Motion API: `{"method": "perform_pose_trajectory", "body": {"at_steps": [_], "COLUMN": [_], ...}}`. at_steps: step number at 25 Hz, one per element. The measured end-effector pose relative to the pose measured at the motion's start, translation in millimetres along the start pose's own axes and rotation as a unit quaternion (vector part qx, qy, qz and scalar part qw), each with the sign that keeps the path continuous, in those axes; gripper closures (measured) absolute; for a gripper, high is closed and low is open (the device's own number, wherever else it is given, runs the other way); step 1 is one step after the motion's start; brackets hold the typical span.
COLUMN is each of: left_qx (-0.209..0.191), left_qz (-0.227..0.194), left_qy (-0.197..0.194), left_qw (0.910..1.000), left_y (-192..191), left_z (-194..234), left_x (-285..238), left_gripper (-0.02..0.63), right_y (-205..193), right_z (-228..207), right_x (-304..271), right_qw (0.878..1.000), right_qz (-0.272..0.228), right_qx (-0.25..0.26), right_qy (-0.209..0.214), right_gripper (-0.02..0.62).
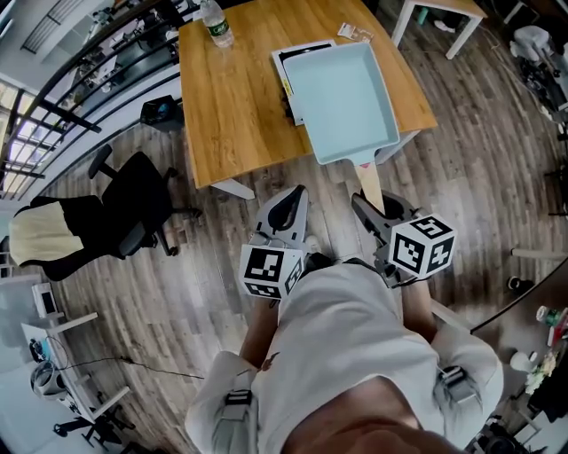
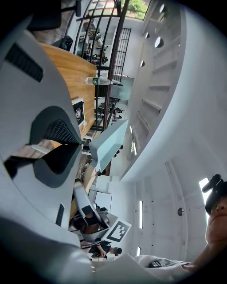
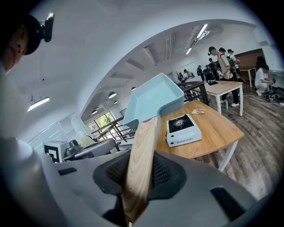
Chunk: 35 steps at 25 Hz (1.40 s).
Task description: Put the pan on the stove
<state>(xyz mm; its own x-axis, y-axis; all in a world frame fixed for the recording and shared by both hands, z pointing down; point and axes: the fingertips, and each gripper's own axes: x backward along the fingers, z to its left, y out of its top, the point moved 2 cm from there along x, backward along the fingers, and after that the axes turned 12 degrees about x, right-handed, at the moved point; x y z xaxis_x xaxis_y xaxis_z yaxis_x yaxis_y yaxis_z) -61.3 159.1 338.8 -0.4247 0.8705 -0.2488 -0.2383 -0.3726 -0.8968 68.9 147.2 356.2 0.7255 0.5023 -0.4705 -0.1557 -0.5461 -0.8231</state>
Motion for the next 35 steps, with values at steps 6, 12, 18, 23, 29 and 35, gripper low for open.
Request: {"method": "perform_pose_trajectory", "body": {"at_steps": [6, 12, 18, 23, 29, 35], "left_qx": [0.001, 0.008, 0.013, 0.013, 0.015, 0.010], "left_qz": [0.003, 0.012, 0.012, 0.010, 0.008, 0.010], "left_qy": [-0.010, -0.010, 0.001, 0.014, 0.028, 0.038], "left_qw": [0.9999, 0.9998, 0.9999, 0.9998, 0.9995, 0.9992], "left_y": [8.9, 10.3, 13.9, 18.1, 26.0, 34.5], "left_z": [17.5, 28.3, 38.0, 39.3, 44.9, 42.7], "left_x": [-6.5, -17.8, -36.1, -59.0, -86.0, -113.8], "left_gripper": [0.588, 0.588, 0.588, 0.588, 0.588, 0.588], "right_y": [9.6, 15.4, 22.8, 33.0, 46.8, 59.9], "right_z": [1.8, -3.5, -21.0, -44.5, -67.5, -95.1], "right_x": [-18.4, -29.0, -42.8, -52.0, -64.1, -72.4], "right_qw": [1.000, 1.000, 1.000, 1.000, 1.000, 0.999], "right_qz": [-0.001, 0.005, 0.012, 0.016, 0.019, 0.019], "right_qx": [-0.002, -0.006, -0.007, -0.002, 0.003, 0.003], "right_qy": [-0.009, -0.009, -0.003, 0.009, 0.021, 0.031], "right_gripper": [0.494, 0.494, 0.494, 0.494, 0.494, 0.494]}}
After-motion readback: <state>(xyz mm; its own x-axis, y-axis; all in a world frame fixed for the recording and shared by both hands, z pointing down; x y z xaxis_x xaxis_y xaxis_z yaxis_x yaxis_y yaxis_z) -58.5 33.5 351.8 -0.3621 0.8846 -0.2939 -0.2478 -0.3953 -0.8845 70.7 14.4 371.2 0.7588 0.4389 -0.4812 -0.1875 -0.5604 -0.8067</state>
